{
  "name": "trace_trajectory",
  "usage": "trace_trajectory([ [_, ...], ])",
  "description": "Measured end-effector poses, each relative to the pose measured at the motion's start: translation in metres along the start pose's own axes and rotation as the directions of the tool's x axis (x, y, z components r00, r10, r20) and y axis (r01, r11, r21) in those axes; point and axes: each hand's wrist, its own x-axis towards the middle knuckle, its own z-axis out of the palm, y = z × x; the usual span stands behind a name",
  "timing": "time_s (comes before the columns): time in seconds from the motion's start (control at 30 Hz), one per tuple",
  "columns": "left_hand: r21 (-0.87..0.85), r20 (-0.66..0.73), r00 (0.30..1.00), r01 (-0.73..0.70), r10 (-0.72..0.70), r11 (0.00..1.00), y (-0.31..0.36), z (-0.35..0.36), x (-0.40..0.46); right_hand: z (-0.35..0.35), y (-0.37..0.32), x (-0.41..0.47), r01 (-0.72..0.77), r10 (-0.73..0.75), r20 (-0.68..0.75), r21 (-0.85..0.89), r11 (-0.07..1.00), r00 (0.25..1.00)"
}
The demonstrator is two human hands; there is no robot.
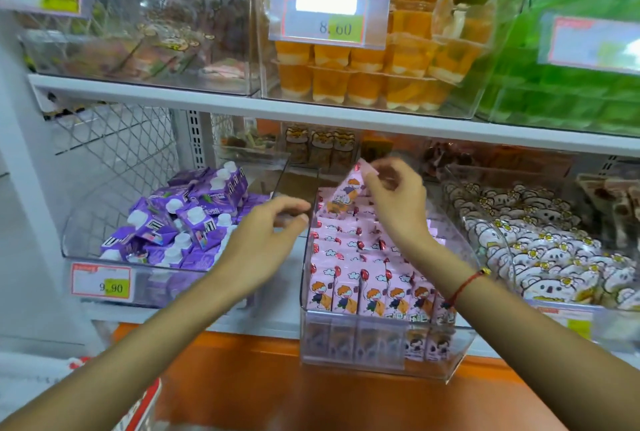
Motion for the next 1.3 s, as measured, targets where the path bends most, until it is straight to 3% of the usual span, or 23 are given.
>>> trace_trajectory([
  [0.17,0.032,-0.07,0.992,-0.105,0.107,0.994,0.023,0.015,0.005,-0.036,-0.015,-0.02,-0.135,0.159,-0.085,0.241,0.961,0.984],
  [0.27,0.057,-0.012,0.979,-0.204,0.205,0.977,0.021,0.032,-0.013,-0.05,-0.023,-0.026,-0.185,0.238,-0.126,0.334,0.924,0.963],
  [0.43,0.13,0.056,0.956,-0.293,0.288,0.947,0.01,0.044,-0.031,-0.061,-0.032,-0.037,-0.307,0.308,0.06,0.386,0.87,0.949],
  [0.63,0.005,0.047,0.963,-0.267,0.267,0.964,0.009,0.053,-0.033,-0.065,-0.032,-0.04,-0.482,0.437,0.207,0.439,0.758,0.875],
  [0.83,-0.043,0.038,0.963,-0.267,0.268,0.963,0.008,0.056,-0.034,-0.066,-0.026,-0.039,-0.483,0.406,0.264,0.418,0.77,0.875],
  [1.0,-0.127,-0.086,0.948,-0.315,0.306,0.941,0.012,0.054,-0.034,-0.063,-0.03,-0.043,-0.415,0.192,0.503,0.381,0.826,0.843],
  [1.13,0.014,-0.135,0.926,-0.354,0.352,0.935,0.013,0.05,-0.035,-0.059,-0.031,-0.046,-0.352,0.183,0.408,0.392,0.85,0.895],
  [1.3,0.042,-0.131,0.919,-0.371,0.373,0.928,0.014,0.046,-0.031,-0.058,-0.028,-0.047,-0.384,0.255,0.341,0.394,0.835,0.905],
])
